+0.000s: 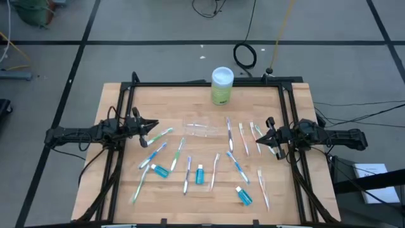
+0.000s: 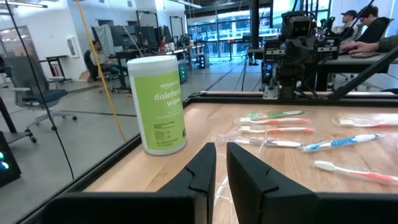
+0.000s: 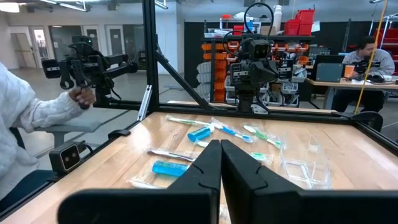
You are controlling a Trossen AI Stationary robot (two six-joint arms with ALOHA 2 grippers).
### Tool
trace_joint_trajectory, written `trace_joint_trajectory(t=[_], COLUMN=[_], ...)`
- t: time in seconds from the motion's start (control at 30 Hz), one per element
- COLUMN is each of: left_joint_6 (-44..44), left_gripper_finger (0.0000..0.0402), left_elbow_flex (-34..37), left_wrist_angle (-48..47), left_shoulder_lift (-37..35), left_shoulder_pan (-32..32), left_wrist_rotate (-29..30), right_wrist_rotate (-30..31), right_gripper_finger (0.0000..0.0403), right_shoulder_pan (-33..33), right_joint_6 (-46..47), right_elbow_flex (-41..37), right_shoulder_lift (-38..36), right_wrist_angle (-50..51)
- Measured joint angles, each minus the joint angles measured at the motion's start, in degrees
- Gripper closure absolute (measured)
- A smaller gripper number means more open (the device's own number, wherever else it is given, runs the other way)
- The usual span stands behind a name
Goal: Pick & Place toothbrushing station
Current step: Put the green toothbrush into the transparent organizer
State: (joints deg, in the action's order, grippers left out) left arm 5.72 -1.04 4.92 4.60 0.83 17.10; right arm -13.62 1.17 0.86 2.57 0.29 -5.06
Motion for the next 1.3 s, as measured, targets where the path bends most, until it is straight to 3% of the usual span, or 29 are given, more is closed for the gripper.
trace_joint_trajectory(t=[0.37, 0.53, 0.67, 0.83, 1.03, 1.13, 1.3], left_joint_6=[-5.84, -6.79, -8.81, -9.17, -17.68, -22.98, -28.14], left_gripper_finger=[0.0355, 0.0355, 0.0355, 0.0355, 0.0355, 0.0355, 0.0355], left_elbow_flex=[-0.09, -0.66, -5.07, -14.97, -26.67, -27.43, -26.04], left_wrist_angle=[-2.25, -3.73, -9.86, -16.93, -36.48, -39.97, -37.65], left_shoulder_lift=[0.19, 2.73, 6.78, 15.04, 29.52, 36.69, 47.51], left_shoulder_pan=[0.01, 0.01, -0.01, 0.01, -0.01, -0.01, -0.01], left_wrist_rotate=[-0.3, -0.49, 0.84, 4.43, 4.47, 3.44, 0.94], right_wrist_rotate=[0.02, 0.02, 0.02, 0.02, 0.02, 0.02, 0.0], right_gripper_finger=[0.0403, 0.0403, 0.0403, 0.0403, 0.0403, 0.0403, 0.0403], right_shoulder_pan=[-0.02, 0.0, -0.01, -0.01, 0.0, -0.02, -0.02], right_joint_6=[-0.01, -1.16, -1.5, -4.48, -8.8, -12.31, -16.42], right_elbow_flex=[0.01, 0.0, 0.0, 0.0, 0.0, 0.0, 0.02], right_shoulder_lift=[-0.02, -0.02, -0.02, -0.02, 0.0, -0.02, -0.01], right_wrist_angle=[0.13, -0.53, -0.66, -0.67, -0.7, -0.7, -1.06])
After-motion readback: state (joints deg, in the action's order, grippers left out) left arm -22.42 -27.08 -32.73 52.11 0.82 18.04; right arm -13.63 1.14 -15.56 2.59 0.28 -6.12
